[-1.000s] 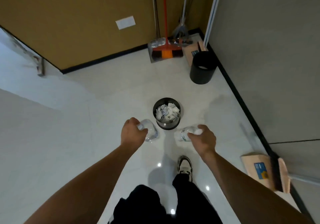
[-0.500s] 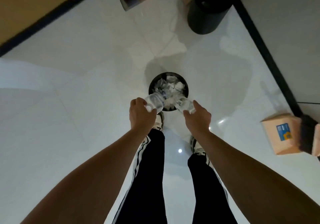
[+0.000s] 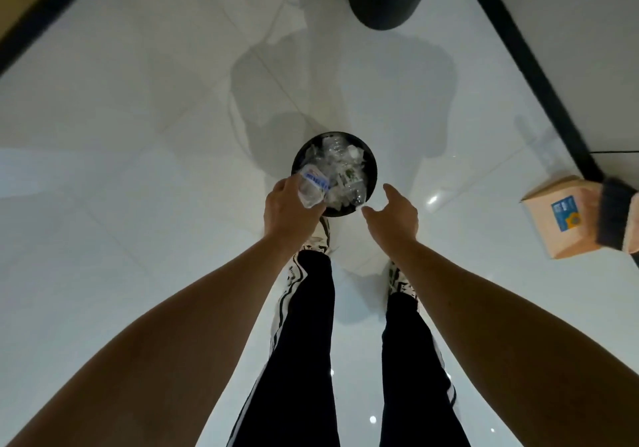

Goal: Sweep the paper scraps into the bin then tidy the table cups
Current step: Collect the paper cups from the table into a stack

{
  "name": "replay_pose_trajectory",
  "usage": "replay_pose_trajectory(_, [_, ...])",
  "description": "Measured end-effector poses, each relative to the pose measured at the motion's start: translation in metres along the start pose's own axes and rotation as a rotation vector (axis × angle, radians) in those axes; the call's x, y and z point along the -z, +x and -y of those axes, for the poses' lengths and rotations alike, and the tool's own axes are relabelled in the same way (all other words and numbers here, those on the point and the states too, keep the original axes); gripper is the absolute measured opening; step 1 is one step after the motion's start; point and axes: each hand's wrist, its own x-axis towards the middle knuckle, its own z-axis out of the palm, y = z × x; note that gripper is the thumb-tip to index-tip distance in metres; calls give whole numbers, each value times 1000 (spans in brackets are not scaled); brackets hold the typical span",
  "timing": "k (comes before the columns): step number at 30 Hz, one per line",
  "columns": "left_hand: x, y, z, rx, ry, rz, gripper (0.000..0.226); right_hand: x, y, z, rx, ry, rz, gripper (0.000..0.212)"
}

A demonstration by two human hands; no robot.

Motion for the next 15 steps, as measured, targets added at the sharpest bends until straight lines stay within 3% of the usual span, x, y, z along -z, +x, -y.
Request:
replay_pose_trajectory(8, [73,-9,-84,-196,123,50,66,79,-58,32,21,90,-72,72])
replay_pose_trajectory(15, [107,-81,-213,-500,176,109,72,180,-145,13,18,246,-290,75])
